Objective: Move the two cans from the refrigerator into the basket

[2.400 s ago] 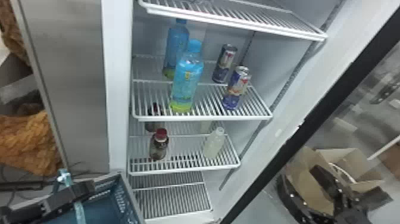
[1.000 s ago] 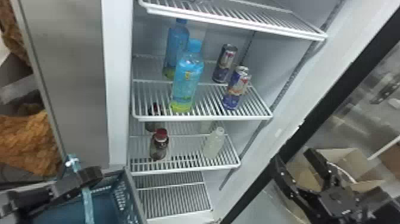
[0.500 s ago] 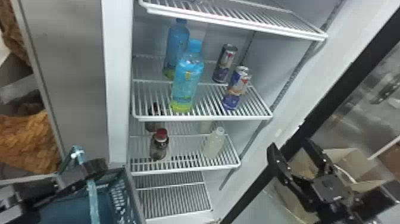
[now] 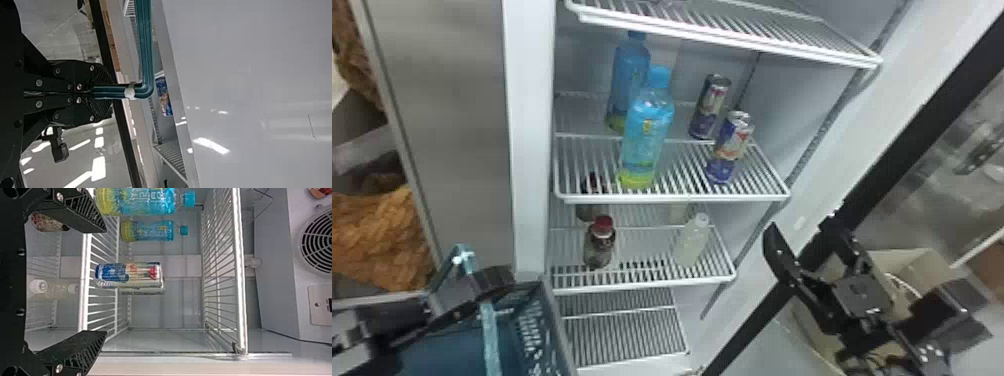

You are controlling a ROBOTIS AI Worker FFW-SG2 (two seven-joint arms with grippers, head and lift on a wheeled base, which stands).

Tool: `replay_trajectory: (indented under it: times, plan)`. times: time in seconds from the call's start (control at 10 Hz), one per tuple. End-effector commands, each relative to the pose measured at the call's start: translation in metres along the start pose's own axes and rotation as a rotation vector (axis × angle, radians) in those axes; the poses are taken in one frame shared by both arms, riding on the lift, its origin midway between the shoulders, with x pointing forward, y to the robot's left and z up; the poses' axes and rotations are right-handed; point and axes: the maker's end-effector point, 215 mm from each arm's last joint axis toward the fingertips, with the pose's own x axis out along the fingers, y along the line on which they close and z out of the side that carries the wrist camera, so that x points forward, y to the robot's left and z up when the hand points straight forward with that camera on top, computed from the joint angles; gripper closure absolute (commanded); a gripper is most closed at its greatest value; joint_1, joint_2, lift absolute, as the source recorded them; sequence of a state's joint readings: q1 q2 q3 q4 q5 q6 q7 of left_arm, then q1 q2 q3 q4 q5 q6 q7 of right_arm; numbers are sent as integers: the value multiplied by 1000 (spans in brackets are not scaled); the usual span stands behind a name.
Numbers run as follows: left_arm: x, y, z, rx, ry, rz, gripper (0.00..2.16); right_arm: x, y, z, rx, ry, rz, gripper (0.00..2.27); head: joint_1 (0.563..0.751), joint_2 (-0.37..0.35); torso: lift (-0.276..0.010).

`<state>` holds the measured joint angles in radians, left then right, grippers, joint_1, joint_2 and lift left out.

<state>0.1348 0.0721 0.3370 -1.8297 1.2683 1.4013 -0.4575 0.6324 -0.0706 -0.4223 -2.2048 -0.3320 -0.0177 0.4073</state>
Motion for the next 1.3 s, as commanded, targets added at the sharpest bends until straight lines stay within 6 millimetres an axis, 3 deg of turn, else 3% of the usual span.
replay_trajectory:
  times: [0.0,0.5,1.2]
  plan:
    - [0,0,1,1,-2,0,1197,9,-3,-1,-8,-4,-4,117,695,-350,-35]
    - [-1,1,-1,-4,-5,0,1197,42,-20,-1,-11,-23,-33,116,695,-350,-35]
    - [-2,2,-1,-6,-6,2,1197,110,-10,-5,32,-58,-11,116,695,-339,-35]
